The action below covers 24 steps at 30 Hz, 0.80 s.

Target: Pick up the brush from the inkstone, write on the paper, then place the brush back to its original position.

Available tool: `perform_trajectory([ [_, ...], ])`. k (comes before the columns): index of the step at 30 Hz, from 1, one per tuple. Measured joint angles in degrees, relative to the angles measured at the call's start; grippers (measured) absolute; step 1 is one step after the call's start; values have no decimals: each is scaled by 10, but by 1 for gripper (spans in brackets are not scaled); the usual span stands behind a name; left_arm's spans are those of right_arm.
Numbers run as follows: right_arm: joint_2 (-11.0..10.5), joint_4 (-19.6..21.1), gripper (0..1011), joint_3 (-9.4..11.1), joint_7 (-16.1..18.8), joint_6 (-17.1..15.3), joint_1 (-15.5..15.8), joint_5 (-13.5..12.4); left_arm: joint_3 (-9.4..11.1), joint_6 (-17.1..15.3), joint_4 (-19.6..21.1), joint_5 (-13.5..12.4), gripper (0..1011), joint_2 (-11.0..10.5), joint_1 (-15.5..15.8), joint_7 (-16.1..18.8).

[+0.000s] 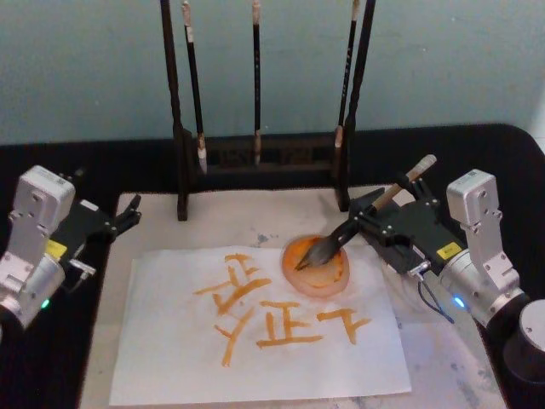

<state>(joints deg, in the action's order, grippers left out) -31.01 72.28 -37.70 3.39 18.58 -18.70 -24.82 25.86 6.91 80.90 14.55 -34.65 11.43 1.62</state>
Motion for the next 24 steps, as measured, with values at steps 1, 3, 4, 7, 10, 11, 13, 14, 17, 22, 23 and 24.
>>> perform_trajectory([
  [1, 0, 0, 1000, 0, 0, 0, 0, 0, 0, 0, 0, 0, 1010, 0, 0, 0],
  [3, 0, 0, 1000, 0, 0, 0, 0, 0, 0, 0, 0, 0, 1010, 0, 0, 0],
  [4, 0, 0, 1000, 0, 0, 0, 0, 0, 0, 0, 0, 0, 1010, 0, 0, 0],
  [7, 0, 0, 1000, 0, 0, 0, 0, 0, 0, 0, 0, 0, 1010, 0, 0, 0],
  [10, 0, 0, 1000, 0, 0, 0, 0, 0, 0, 0, 0, 0, 1009, 0, 0, 0],
  [11, 0, 0, 1000, 0, 0, 0, 0, 0, 0, 0, 0, 0, 1010, 0, 0, 0],
  [13, 0, 0, 1000, 0, 0, 0, 0, 0, 0, 0, 0, 0, 1010, 0, 0, 0],
  [14, 0, 0, 1000, 0, 0, 0, 0, 0, 0, 0, 0, 0, 1010, 0, 0, 0],
  [17, 0, 0, 1000, 0, 0, 0, 0, 0, 0, 0, 0, 0, 1010, 0, 0, 0],
  [22, 0, 0, 1000, 0, 0, 0, 0, 0, 0, 0, 0, 0, 1010, 0, 0, 0],
  [23, 0, 0, 1000, 0, 0, 0, 0, 0, 0, 0, 0, 0, 1010, 0, 0, 0],
  [24, 0, 0, 1000, 0, 0, 0, 0, 0, 0, 0, 0, 0, 1010, 0, 0, 0],
])
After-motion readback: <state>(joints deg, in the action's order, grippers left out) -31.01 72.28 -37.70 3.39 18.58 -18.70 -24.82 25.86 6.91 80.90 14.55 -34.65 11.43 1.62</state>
